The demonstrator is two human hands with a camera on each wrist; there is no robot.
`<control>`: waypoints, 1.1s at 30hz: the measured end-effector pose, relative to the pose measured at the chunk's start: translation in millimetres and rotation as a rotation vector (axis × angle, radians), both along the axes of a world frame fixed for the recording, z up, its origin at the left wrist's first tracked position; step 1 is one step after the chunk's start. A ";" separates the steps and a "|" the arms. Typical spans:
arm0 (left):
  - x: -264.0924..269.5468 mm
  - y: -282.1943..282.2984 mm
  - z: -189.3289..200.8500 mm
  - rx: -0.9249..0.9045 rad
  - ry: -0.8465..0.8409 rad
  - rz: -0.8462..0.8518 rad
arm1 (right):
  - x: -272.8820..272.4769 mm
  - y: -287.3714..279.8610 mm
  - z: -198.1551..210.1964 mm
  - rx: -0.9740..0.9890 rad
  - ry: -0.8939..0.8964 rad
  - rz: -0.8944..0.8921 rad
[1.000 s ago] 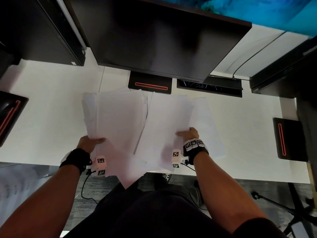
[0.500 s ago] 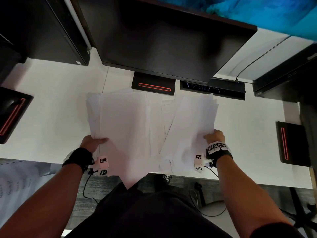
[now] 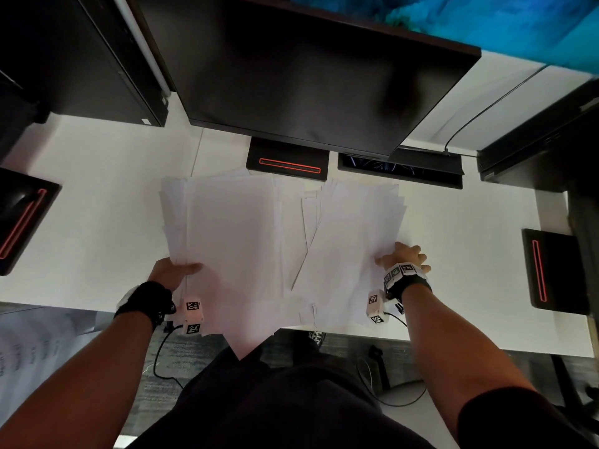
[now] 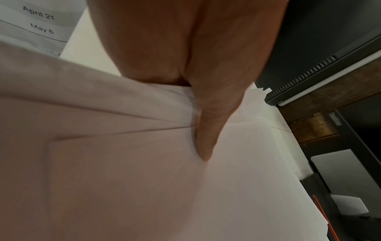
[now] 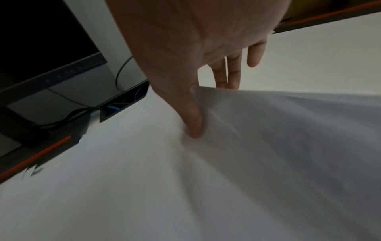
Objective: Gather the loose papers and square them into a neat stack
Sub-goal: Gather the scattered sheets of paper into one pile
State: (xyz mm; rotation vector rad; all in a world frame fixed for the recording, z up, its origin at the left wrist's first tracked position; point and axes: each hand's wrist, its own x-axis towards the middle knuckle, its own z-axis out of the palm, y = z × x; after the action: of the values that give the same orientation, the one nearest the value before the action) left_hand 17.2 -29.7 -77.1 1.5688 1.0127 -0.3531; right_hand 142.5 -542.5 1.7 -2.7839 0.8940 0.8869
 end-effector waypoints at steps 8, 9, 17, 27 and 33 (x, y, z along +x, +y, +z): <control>1.7 -0.3 -0.6 -0.009 -0.005 0.000 | 4.4 -14.6 2.9 0.208 -0.064 -0.159; 1.7 0.2 -1.3 -0.009 -0.002 0.001 | 4.2 -14.9 3.8 0.185 -0.048 -0.141; 1.7 1.4 -4.8 0.006 0.012 0.000 | -0.5 -20.8 1.9 0.255 -0.061 -0.261; 1.0 2.6 -6.4 -0.011 0.016 0.012 | -18.8 11.9 -6.1 0.223 -0.033 -0.350; -0.6 4.5 -8.2 -0.019 0.027 0.015 | -19.2 19.0 -3.3 0.401 -0.149 -0.448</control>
State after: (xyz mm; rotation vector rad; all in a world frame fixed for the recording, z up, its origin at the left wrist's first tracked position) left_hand 16.5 -25.3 -85.3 1.5417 1.0386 -0.3735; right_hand 123.3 -523.5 -1.7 -2.1585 1.1079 0.6820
